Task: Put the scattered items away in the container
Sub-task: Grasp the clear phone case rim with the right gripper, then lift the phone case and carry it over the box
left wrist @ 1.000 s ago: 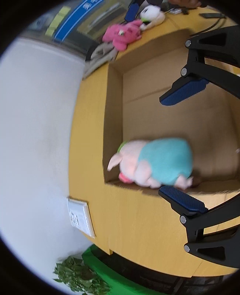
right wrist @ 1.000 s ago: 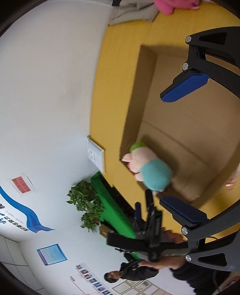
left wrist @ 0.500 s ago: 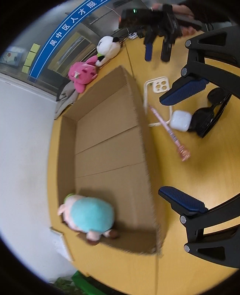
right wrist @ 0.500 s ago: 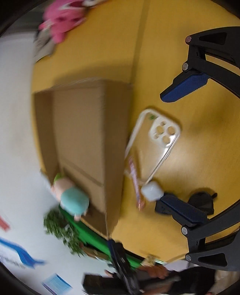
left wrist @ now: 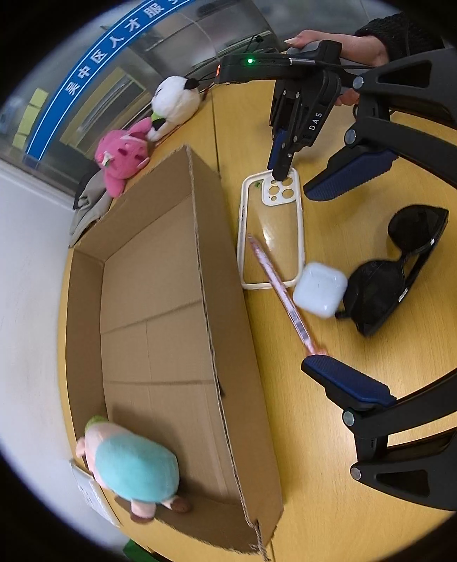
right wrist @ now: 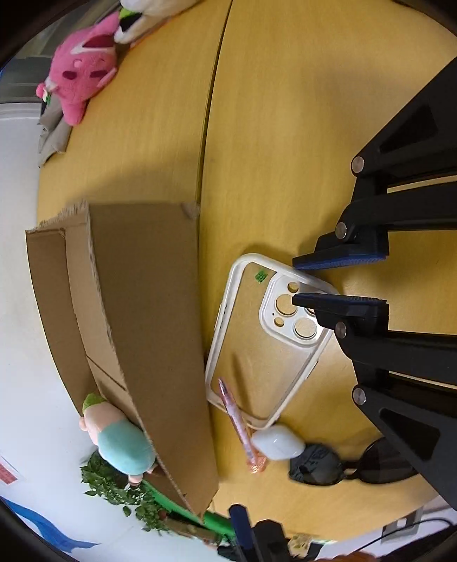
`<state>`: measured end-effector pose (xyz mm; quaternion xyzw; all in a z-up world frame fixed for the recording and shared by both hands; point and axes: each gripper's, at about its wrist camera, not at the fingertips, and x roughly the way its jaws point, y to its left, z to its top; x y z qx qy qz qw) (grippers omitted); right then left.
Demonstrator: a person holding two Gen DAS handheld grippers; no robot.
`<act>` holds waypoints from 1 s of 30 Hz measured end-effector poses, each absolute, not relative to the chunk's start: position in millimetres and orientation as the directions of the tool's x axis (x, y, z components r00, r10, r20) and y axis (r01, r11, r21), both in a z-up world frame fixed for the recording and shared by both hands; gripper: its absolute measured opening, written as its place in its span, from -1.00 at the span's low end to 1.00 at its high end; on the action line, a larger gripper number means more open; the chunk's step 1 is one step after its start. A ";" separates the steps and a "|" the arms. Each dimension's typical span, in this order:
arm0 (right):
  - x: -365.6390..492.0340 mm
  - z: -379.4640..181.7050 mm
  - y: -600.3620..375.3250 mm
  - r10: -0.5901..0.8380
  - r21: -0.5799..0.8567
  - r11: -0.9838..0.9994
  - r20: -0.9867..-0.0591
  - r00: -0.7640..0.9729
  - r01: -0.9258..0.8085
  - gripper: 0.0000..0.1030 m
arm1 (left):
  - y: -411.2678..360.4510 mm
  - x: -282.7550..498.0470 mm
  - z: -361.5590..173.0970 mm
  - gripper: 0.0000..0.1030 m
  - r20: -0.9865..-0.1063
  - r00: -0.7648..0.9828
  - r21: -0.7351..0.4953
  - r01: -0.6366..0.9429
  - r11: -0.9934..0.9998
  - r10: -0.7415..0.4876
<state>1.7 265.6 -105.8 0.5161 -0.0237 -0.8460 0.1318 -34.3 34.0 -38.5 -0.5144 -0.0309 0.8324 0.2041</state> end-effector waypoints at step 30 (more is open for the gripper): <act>95.0 -112.6 333.6 -0.151 0.166 -0.986 -0.866 -0.477 0.010 -0.88 | 161.1 -11.3 -104.9 -0.77 -0.951 -0.120 -0.225 -0.368 -0.902 0.286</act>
